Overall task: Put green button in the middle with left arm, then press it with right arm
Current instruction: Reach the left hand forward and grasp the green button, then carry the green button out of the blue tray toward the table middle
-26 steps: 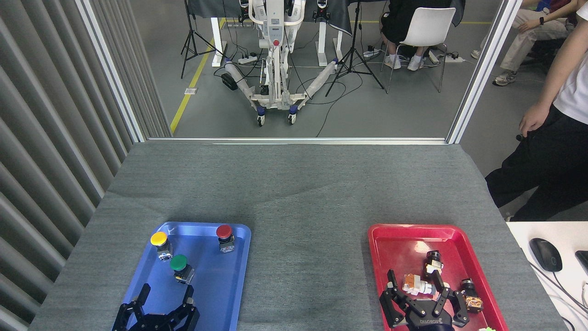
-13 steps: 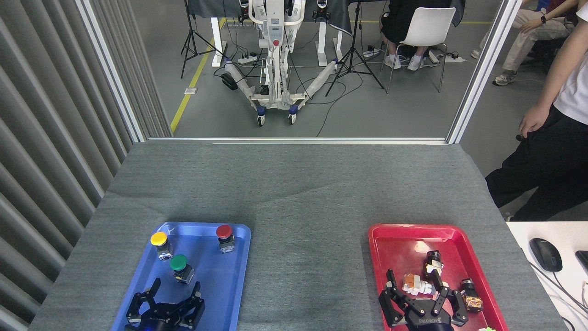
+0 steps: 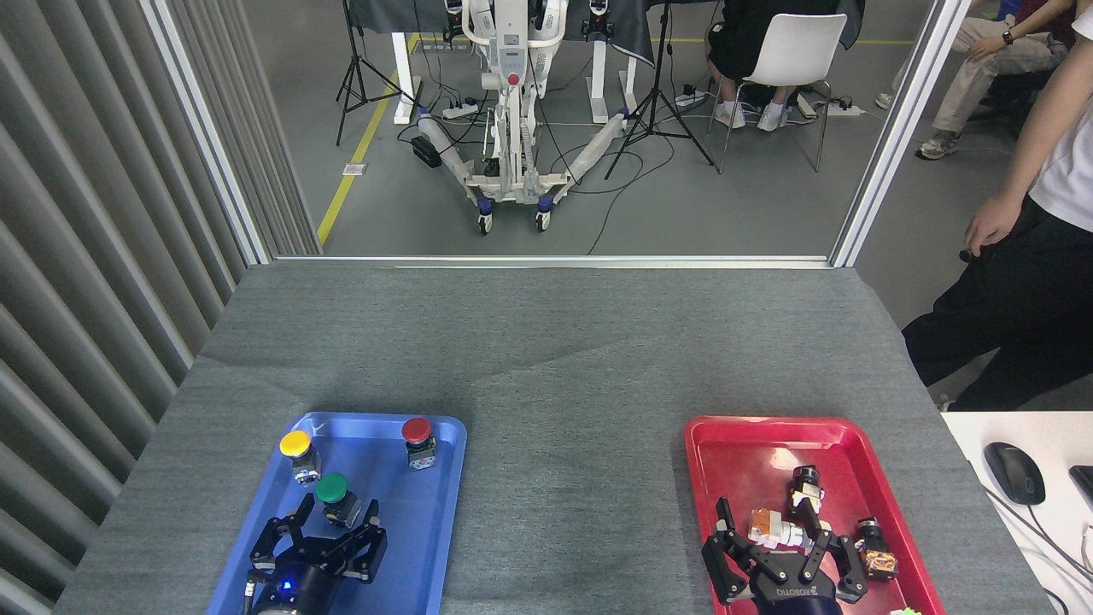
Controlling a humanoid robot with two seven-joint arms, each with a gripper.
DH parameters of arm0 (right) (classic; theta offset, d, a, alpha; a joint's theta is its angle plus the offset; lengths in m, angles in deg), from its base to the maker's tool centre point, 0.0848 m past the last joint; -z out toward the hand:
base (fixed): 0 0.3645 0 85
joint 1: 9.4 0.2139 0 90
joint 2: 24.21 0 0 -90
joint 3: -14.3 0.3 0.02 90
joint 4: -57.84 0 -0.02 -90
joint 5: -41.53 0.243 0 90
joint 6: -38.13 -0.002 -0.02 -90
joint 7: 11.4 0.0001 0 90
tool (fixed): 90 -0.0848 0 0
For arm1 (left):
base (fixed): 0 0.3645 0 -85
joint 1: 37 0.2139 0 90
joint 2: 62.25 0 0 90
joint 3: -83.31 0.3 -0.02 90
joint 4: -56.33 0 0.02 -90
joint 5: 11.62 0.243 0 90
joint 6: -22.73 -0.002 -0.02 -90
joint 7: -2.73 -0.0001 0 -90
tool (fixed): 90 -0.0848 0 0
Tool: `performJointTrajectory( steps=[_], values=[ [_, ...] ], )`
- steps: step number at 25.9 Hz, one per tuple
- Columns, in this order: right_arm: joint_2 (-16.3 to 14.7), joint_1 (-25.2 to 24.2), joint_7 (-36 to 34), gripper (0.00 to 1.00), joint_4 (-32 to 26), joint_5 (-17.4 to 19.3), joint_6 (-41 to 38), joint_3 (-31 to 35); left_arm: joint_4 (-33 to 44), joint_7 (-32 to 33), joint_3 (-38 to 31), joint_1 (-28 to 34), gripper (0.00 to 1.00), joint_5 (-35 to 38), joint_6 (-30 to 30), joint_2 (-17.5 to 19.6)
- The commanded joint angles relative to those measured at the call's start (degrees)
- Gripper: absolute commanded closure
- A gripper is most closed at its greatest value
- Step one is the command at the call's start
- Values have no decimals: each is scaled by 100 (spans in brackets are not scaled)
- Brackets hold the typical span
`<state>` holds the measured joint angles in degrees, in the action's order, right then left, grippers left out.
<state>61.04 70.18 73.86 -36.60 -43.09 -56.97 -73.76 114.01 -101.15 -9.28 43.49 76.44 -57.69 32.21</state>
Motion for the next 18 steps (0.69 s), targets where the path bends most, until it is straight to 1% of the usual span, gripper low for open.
performJointTrajectory(
  steps=[1,2,5,6,7,9,12,13,14,16,18],
  values=[
    [0,4,-1,0,5,-2,0,0,-222,8,48,-148,20,1,-18,11],
    [0,4,-1,0,5,-2,0,-9,-231,8,48,-165,21,1,-36,20],
    [0,4,-1,0,5,-2,0,-53,-231,8,48,-165,36,1,-27,29],
    [0,4,-1,0,5,-2,0,-53,-222,8,57,-157,44,1,8,46],
    [0,4,-1,0,5,-2,-9,-62,-223,8,57,-148,55,-8,26,90],
    [0,13,-1,0,5,-2,-9,-62,-214,-1,110,-122,72,-8,114,169],
    [0,13,-1,0,5,-2,-9,-62,-179,-53,268,-113,98,-52,483,389],
    [-9,13,-1,0,5,-2,0,-62,-143,-141,303,-113,100,-87,676,459],
    [-9,13,-1,0,5,-2,0,-62,-91,-247,339,-113,100,-148,913,512],
    [-17,13,-1,0,5,-2,0,-62,129,-493,470,-139,100,-438,1573,644],
    [-26,13,-1,0,5,-2,-9,-62,498,-633,778,-183,100,-825,2284,986]
  ],
)
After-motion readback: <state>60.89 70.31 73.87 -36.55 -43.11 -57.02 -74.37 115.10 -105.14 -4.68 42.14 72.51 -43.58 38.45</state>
